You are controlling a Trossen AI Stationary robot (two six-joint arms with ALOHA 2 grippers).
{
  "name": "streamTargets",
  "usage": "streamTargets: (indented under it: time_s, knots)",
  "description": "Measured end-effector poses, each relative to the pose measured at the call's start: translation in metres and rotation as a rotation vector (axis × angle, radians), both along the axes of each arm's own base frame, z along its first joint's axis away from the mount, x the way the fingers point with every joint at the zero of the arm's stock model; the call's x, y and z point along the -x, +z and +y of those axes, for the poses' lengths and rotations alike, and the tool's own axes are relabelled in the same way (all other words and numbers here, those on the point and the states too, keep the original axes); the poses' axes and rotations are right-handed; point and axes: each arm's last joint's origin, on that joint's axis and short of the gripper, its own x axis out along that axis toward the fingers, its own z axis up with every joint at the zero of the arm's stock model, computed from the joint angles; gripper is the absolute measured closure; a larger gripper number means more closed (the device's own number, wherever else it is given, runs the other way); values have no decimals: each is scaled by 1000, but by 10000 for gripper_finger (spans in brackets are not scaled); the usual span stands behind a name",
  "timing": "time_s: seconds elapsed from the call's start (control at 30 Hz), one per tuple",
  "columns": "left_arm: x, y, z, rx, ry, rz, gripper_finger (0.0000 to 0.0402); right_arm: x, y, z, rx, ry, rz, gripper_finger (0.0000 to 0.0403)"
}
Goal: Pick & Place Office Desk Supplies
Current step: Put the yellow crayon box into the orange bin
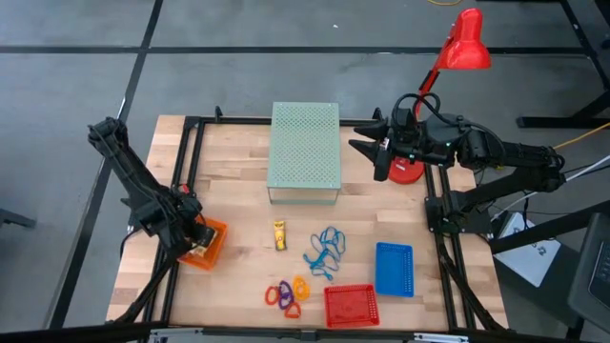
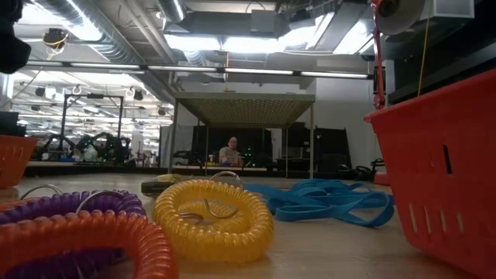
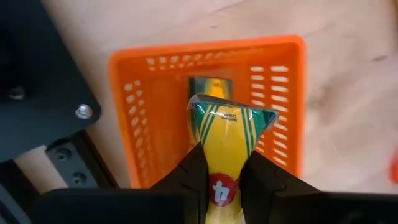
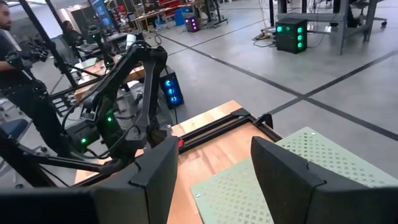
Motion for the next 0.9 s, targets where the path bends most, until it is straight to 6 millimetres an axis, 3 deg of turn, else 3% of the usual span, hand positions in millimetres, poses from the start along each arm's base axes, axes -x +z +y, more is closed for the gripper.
streamTargets:
  time_s: [0.47, 0.73, 0.9]
  knots:
    - [-1, -2, 0, -16, 2, -31, 189, 0, 0, -7, 2, -2, 3, 197]
    - [-20, 50, 0, -238, -44, -433, 194, 0, 0, -12, -2, -3, 3, 197]
    - [-39, 73, 11, -223, 35, -419, 208, 0, 0, -14, -2, -10, 3, 197]
